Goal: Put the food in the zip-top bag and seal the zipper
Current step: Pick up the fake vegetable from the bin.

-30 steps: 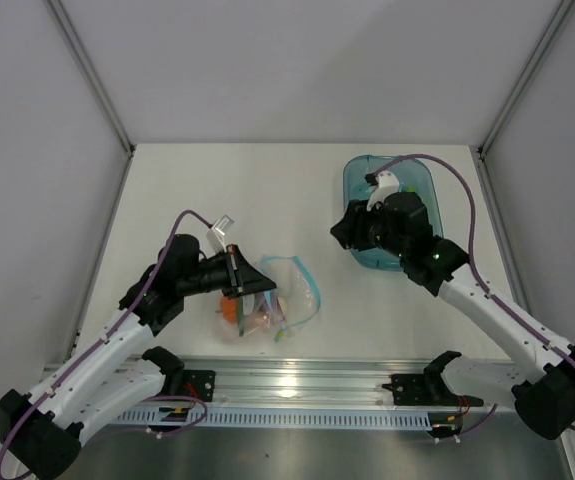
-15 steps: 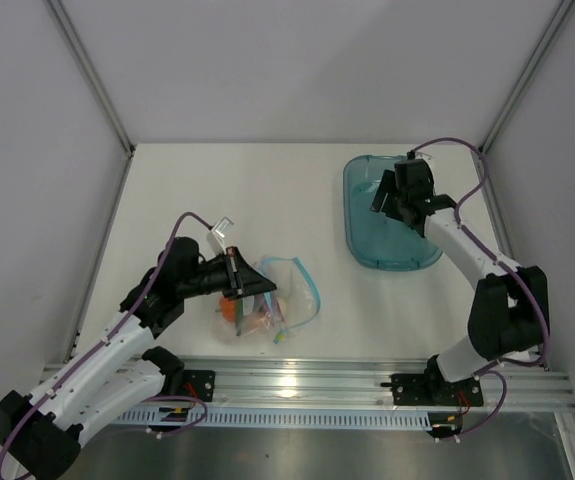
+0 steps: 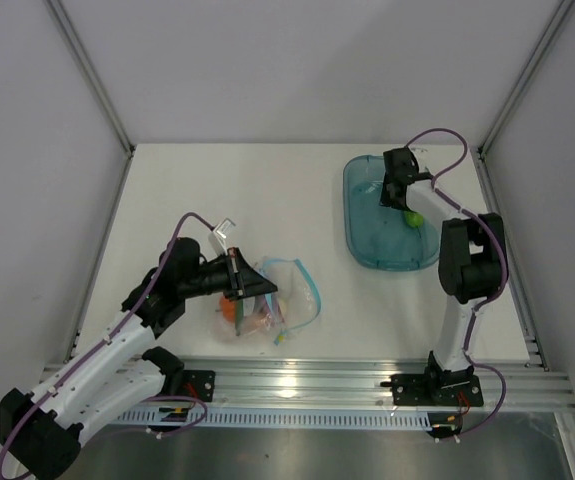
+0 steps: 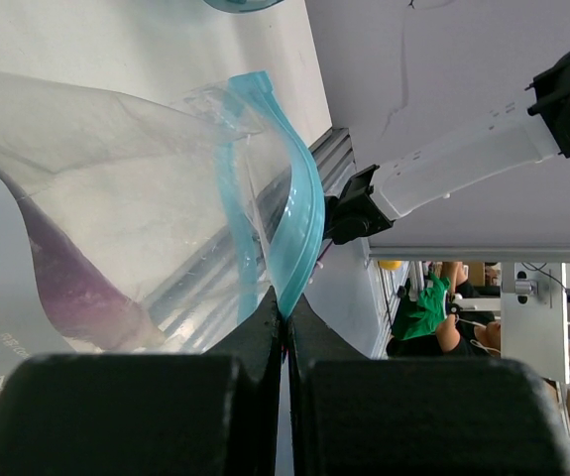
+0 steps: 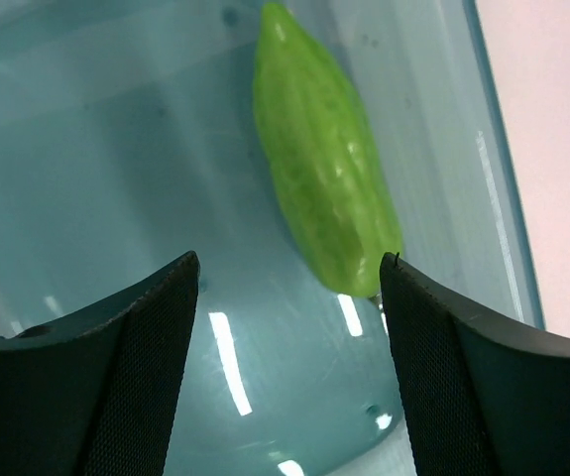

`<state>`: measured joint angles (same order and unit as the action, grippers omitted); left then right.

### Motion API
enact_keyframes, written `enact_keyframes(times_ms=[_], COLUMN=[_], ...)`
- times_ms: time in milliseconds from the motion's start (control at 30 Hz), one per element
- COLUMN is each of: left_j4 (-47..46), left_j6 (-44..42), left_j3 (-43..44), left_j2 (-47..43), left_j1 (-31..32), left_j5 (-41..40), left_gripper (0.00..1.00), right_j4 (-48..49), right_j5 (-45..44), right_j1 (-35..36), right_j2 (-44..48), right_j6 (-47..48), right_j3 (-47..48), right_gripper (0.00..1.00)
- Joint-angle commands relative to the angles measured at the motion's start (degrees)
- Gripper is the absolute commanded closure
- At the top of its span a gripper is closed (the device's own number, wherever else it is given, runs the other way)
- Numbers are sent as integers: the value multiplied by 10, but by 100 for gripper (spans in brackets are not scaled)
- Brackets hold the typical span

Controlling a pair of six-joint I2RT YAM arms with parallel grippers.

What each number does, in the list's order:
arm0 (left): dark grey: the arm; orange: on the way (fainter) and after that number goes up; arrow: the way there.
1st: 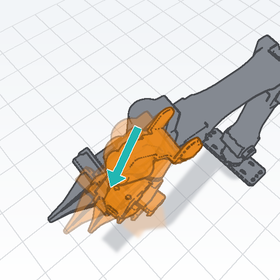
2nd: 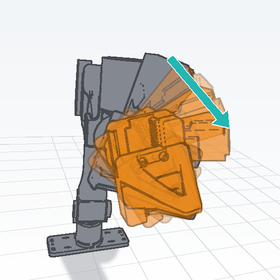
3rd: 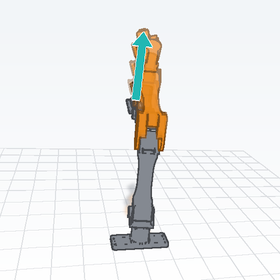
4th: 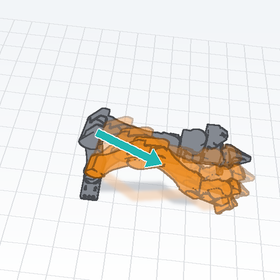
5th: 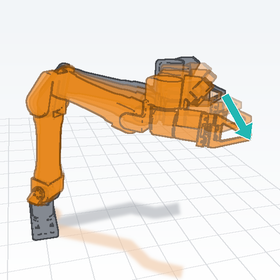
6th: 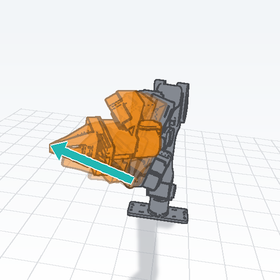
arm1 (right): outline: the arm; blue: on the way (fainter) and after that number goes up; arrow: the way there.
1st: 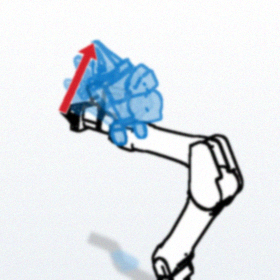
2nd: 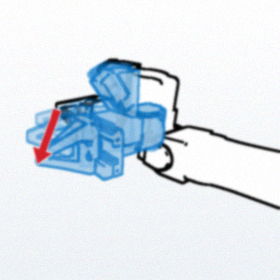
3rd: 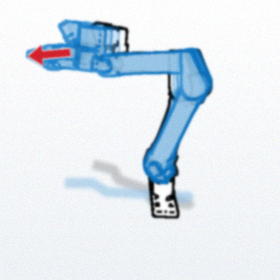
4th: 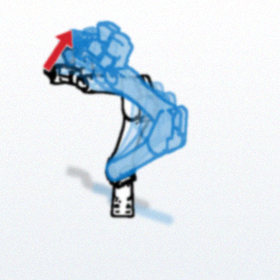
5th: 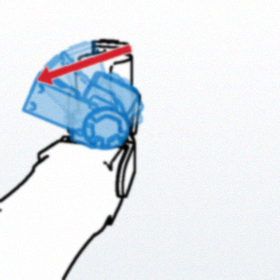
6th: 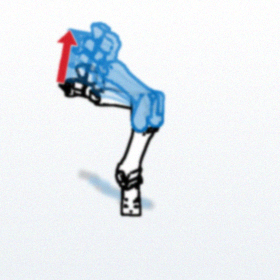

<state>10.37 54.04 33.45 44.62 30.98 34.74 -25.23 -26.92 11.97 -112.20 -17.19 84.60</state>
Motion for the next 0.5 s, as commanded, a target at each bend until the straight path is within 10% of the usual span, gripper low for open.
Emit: enact_keyframes(times_ms=[0,467], left_j4=[-21,-20], left_j6=[5,5], left_j3=[-1,4], left_j2=[0,13], left_j1=[-3,-3], left_j5=[8,7], left_gripper=[99,99], right_j4=[-13,-37], right_j5=[-63,-65], right_j1=[-5,-23], right_j2=[-27,-101], right_j6=[33,66], right_j3=[57,106], right_gripper=[25,25])
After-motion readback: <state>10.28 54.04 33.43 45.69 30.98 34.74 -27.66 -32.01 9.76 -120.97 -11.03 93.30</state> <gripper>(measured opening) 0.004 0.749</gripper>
